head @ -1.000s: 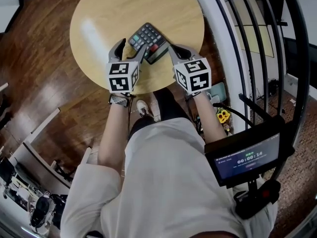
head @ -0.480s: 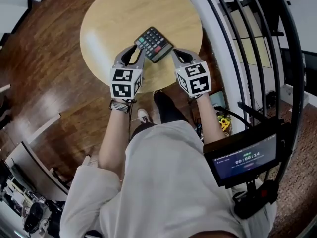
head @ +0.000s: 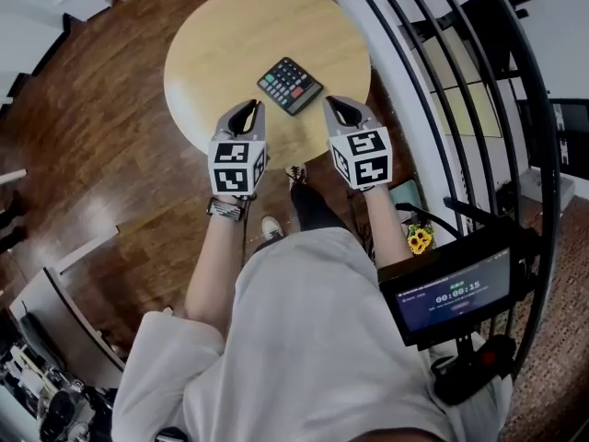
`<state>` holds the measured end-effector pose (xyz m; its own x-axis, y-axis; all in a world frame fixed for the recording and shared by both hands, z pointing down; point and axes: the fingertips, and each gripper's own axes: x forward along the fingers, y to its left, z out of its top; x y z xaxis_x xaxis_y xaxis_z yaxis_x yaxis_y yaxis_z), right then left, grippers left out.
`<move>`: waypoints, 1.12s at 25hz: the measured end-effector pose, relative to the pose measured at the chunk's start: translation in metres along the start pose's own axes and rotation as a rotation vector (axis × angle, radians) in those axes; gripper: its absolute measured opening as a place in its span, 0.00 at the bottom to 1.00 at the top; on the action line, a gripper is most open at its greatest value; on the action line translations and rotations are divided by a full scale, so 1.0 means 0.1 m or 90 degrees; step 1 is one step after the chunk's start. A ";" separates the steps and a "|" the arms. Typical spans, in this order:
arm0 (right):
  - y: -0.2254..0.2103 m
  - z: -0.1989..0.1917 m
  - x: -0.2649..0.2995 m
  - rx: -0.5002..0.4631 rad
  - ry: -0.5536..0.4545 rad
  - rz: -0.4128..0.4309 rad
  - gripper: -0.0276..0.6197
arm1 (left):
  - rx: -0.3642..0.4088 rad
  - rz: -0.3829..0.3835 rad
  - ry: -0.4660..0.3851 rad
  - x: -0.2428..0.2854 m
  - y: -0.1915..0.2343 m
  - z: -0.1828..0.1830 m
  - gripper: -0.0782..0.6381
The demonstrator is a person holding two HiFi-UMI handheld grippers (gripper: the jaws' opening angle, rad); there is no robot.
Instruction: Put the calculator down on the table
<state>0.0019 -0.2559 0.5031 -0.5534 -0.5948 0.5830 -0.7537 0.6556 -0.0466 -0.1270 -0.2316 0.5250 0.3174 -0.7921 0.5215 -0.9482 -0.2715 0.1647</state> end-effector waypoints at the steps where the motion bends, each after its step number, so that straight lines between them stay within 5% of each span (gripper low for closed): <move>1: 0.02 -0.01 -0.03 -0.001 -0.006 -0.003 0.05 | 0.002 0.000 -0.003 -0.03 -0.01 0.00 0.12; 17: 0.63 0.12 -0.56 -0.026 -0.063 0.025 0.05 | -0.006 -0.017 -0.073 -0.64 -0.23 0.05 0.08; 28: 1.02 0.25 -1.17 -0.001 -0.133 -0.016 0.05 | 0.053 -0.056 -0.137 -1.43 -0.43 0.24 0.08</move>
<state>-0.0191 -0.1307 0.4095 -0.5961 -0.6945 0.4029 -0.7676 0.6401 -0.0321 -0.1313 -0.1196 0.4234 0.4023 -0.8591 0.3163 -0.9154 -0.3819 0.1270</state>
